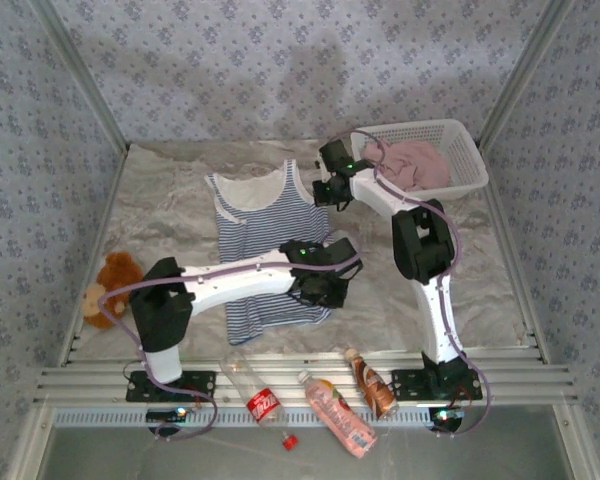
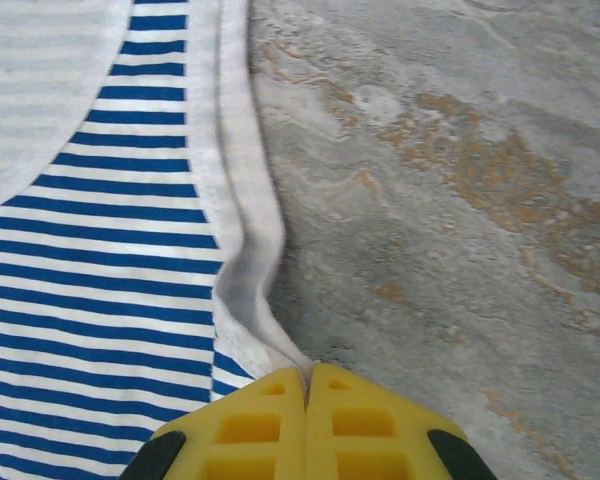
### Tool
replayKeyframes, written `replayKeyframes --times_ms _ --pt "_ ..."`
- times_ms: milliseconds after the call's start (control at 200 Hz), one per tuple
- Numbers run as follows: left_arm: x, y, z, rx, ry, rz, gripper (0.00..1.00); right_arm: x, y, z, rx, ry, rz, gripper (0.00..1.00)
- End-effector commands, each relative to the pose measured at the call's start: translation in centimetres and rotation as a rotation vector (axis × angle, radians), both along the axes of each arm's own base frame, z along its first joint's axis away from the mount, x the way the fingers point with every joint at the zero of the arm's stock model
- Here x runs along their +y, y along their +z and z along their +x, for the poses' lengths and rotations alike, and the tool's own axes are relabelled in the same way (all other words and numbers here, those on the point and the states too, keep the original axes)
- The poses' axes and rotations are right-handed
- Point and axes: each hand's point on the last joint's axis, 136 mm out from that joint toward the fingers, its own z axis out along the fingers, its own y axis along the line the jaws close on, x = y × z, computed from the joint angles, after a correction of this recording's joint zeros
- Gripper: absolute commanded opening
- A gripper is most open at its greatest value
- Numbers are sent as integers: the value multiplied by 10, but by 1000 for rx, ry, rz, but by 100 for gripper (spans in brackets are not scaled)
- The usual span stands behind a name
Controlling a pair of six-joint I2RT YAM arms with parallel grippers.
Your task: Fold and stack the tank tops
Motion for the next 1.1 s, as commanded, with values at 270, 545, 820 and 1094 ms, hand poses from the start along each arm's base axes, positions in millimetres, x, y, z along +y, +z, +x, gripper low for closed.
replayKeyframes --times_ms 270,545,820,1094 --pt "41 -12 -6 50 134 -42 7 57 11 -2 -52 48 -7 2" --pt "59 -38 -5 88 201 -6 9 67 -20 -9 -23 79 -67 6" --pt "65 -56 -8 126 223 18 13 86 -24 -12 -18 98 3 16" --pt "97 -65 -11 153 285 152 26 101 9 -7 -57 108 176 34"
